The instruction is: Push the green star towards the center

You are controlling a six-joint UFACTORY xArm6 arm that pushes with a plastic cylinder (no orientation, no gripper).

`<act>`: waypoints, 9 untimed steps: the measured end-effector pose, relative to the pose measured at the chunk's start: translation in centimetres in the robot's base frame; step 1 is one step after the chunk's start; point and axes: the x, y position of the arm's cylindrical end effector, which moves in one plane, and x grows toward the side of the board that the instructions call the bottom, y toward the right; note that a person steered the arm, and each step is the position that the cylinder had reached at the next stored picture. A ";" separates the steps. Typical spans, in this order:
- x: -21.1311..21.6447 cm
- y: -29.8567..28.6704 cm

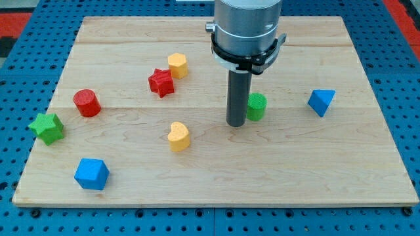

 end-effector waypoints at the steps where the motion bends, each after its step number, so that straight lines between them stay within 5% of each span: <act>1: 1.1 -0.2; 3: 11.4 -5.0; 4: 11.0 -12.3; 5: 14.2 -13.0; 6: 14.3 -15.3; 8: 13.8 -34.4; 9: 12.2 -34.5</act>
